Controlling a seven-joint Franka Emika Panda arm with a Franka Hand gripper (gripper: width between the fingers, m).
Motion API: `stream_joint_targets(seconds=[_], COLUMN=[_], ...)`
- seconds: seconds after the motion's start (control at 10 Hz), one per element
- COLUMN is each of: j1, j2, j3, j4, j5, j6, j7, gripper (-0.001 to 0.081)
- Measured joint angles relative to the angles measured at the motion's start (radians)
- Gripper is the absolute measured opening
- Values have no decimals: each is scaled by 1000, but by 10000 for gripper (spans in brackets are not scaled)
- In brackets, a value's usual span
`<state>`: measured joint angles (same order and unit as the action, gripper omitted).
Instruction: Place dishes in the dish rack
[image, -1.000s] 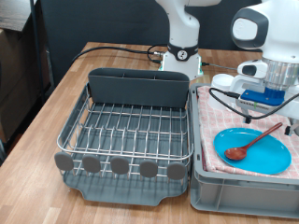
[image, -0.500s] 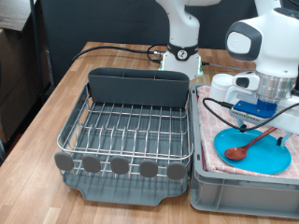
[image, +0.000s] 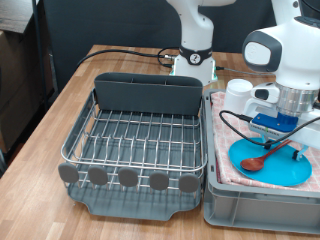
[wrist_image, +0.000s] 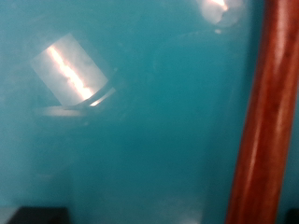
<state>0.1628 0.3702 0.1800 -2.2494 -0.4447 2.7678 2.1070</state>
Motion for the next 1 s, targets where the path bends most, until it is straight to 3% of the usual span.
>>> stream_joint_targets(seconds=[0.1,0.2,0.3,0.4,0.5,0.8,1.0], j1=[11,20,27,33,37,35,15], j2=[1,2,3,4,4,2,-11], j3=[-6,-10,-13,-15,-16,-14,1], j4=[1,2,3,5,8,21,24], j5=[-3,-4,-4,-4,-4,2,35], j6=[0,0,0,0,-3,-15,-22], j7=[9,17,21,23,23,18,-21], gripper=[381,381,177,177,88,89,89])
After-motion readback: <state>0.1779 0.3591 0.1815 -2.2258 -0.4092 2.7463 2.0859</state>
